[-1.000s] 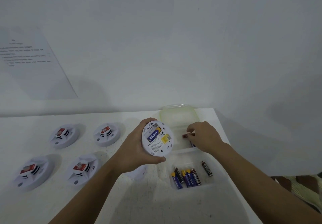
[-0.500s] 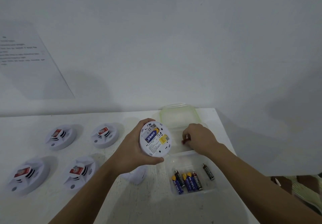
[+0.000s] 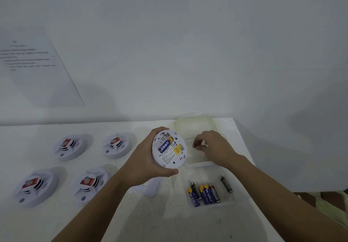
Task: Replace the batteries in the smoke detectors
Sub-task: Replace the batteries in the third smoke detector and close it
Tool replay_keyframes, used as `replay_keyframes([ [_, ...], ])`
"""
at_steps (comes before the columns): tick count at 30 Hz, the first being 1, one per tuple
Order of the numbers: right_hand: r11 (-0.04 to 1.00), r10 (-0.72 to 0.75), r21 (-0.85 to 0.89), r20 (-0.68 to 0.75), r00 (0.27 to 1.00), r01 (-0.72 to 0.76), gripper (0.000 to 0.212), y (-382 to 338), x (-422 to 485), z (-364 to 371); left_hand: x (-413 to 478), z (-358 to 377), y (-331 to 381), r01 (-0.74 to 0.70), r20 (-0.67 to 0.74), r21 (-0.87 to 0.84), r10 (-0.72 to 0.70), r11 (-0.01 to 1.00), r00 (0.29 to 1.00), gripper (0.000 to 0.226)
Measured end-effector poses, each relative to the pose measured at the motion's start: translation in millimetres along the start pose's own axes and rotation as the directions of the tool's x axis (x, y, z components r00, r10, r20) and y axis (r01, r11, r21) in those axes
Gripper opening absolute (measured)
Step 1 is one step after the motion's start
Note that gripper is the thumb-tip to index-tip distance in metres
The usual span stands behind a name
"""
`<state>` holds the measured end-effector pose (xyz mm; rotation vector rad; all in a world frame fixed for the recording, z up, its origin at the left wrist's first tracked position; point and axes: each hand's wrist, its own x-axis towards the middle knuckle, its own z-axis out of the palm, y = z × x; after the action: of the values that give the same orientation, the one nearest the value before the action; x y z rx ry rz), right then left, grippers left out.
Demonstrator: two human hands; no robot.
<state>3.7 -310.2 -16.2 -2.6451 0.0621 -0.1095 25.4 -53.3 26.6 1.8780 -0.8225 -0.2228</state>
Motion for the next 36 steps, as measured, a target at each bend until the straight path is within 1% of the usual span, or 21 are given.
replay_keyframes([
  [1,0.996,-0.002,0.093,-0.059,0.998,0.008,0.01,-5,-2,-4,-1,0,1,0.003,0.0,0.001,-0.003,1.0,1.0,0.091],
  [3,0.955,0.013,0.293,-0.157,0.988,0.033,0.012,-19,-7,-15,-2,-1,3,0.005,-0.002,0.003,-0.005,1.0,1.0,0.092],
  [6,0.836,0.043,0.543,-0.21,0.977,0.08,0.01,-48,-20,-38,-4,-2,5,0.004,-0.005,0.006,-0.004,1.0,1.0,0.092],
  [8,0.744,0.074,0.66,-0.238,0.969,0.105,0.009,-66,-32,-52,-5,-2,7,0.002,-0.007,0.007,-0.002,1.0,1.0,0.091],
  [11,0.627,0.107,0.769,-0.246,0.963,0.127,0.013,-88,-51,-64,-7,0,11,-0.002,-0.017,0.017,0.003,1.0,1.0,0.09],
  [14,0.514,0.099,0.848,-0.209,0.973,0.13,0.017,-101,-63,-66,-8,3,15,-0.003,-0.02,0.029,0.003,1.0,1.0,0.089],
  [16,0.455,0.124,0.884,-0.184,0.975,0.109,0.015,-103,-68,-61,-10,6,17,-0.004,-0.017,0.039,0.005,0.999,1.0,0.088],
  [17,0.417,0.159,0.905,-0.166,0.973,0.087,0.015,-104,-70,-58,-11,8,18,-0.005,-0.016,0.045,0.005,0.999,1.0,0.087],
  [20,0.258,0.307,0.966,-0.072,0.949,-0.01,0.017,-100,-75,-47,-14,11,18,0.009,-0.005,0.06,-0.009,0.998,1.0,0.086],
  [21,0.227,0.34,0.973,-0.05,0.939,-0.03,0.017,-97,-76,-45,-16,12,18,0.015,-0.002,0.067,-0.015,0.998,1.0,0.087],
  [23,0.233,0.36,0.971,-0.042,0.932,-0.046,0.016,-93,-79,-41,-18,13,17,0.023,0.008,0.079,-0.023,0.997,1.0,0.088],
  [26,0.338,0.329,0.94,-0.077,0.941,-0.041,0.015,-88,-83,-40,-19,16,15,0.033,0.019,0.083,-0.035,0.996,0.999,0.089],
  [27,0.37,0.303,0.928,-0.083,0.949,-0.037,0.015,-88,-83,-41,-19,17,14,0.035,0.019,0.082,-0.037,0.996,0.999,0.089],
  [29,0.4,0.234,0.916,-0.064,0.97,-0.036,0.019,-88,-84,-43,-18,19,14,0.035,0.02,0.078,-0.037,0.996,0.999,0.088],
  [32,0.446,0.112,0.894,-0.013,0.994,-0.039,0.037,-88,-84,-45,-16,20,14,0.031,0.024,0.057,-0.032,0.998,0.999,0.089],
  [33,0.462,0.076,0.886,0.0,0.997,-0.035,0.039,-89,-83,-46,-15,21,14,0.028,0.026,0.051,-0.029,0.998,0.999,0.089],
  [34,0.489,0.044,0.872,0.003,0.999,-0.024,0.038,-89,-82,-46,-14,21,13,0.024,0.029,0.049,-0.025,0.999,0.999,0.09],
  [36,0.588,-0.012,0.809,-0.013,1.0,0.018,0.028,-90,-78,-45,-13,21,13,0.02,0.038,0.051,-0.022,0.999,0.999,0.09],
])
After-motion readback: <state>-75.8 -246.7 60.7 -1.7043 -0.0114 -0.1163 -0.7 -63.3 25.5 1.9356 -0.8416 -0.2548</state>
